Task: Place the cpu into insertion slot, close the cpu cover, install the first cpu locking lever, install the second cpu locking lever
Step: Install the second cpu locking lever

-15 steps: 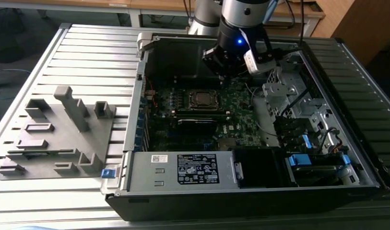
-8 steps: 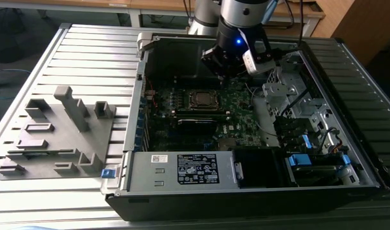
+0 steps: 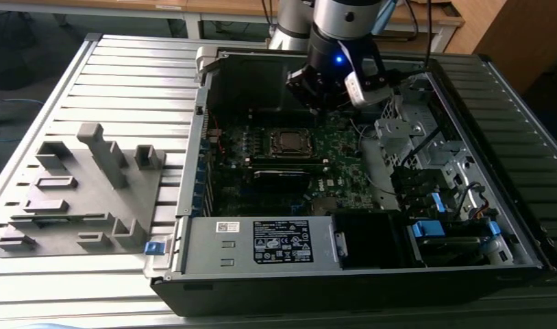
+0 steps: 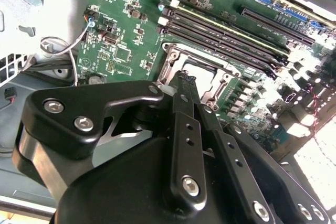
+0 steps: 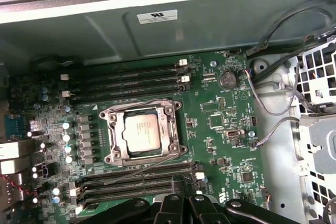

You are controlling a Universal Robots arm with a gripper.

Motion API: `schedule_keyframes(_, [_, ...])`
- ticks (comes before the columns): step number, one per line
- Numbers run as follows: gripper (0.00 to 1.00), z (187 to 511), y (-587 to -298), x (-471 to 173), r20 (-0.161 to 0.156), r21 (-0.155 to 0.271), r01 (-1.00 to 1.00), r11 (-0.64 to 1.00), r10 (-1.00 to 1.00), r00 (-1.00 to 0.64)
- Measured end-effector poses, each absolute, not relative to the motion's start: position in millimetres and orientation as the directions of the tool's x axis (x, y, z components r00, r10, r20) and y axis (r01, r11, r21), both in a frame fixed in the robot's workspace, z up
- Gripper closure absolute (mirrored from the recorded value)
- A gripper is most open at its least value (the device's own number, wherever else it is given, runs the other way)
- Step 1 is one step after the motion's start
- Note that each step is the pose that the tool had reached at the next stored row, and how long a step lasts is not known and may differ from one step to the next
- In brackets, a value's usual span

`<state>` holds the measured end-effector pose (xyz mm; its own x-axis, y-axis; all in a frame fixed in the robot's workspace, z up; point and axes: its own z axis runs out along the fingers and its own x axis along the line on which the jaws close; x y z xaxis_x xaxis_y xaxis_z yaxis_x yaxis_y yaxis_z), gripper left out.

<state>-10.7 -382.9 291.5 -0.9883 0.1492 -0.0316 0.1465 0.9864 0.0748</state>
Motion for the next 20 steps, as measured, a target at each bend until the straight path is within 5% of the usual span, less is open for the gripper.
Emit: schedule_keyframes(20, [0.89,290.9,-382.9,-16.3,-0.032,0.075,0.146,0.986,0.149,-0.988])
